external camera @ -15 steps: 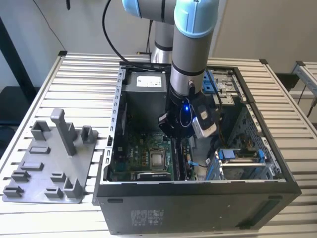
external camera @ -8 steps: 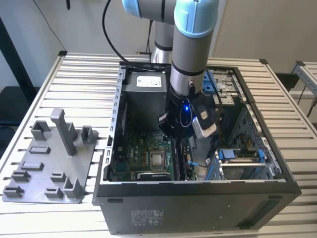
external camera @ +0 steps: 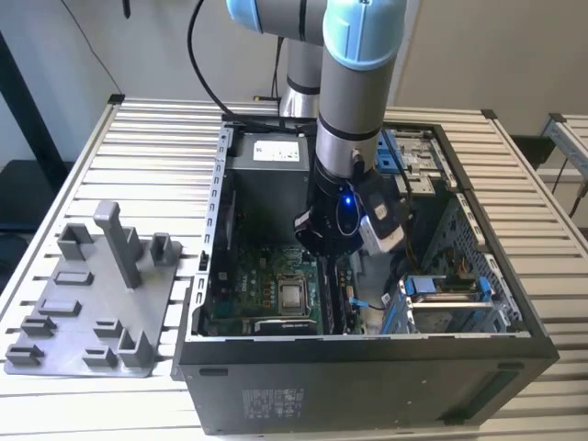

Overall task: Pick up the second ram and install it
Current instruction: 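Press down the second ram until it locks into place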

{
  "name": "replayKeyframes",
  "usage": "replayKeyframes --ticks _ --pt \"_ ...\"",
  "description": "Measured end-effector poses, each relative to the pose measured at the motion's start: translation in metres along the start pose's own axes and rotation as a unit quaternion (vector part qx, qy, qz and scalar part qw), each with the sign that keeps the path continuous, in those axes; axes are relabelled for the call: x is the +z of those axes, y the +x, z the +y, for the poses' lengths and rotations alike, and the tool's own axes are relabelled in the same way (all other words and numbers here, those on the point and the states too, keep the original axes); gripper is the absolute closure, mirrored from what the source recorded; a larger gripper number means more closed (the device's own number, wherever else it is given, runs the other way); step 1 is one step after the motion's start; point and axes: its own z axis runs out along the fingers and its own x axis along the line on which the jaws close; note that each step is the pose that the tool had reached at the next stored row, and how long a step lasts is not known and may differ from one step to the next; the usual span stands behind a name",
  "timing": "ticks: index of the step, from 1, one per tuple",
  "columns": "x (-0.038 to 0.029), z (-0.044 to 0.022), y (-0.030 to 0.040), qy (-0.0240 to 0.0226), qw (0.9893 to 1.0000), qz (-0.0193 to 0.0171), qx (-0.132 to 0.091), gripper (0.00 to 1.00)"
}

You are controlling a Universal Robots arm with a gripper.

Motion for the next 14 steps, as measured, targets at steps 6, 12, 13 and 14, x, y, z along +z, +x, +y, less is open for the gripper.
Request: replayKeyframes --ticks 6,12,13,14 --pt "0.0000 0.0000 0.0000 -0.0020 0.9987 -0.0002 -0.052 0.89" --pt "0.0001 0.0000 0.0000 -0.0040 0.9943 -0.0003 -0.106 0.89" --pt "0.0001 0.0000 0.0000 -0.0044 0.9934 -0.0004 -0.115 0.89" --pt "0.0001 0.0000 0.0000 -0.0047 0.9923 -0.0004 -0.124 0.89"
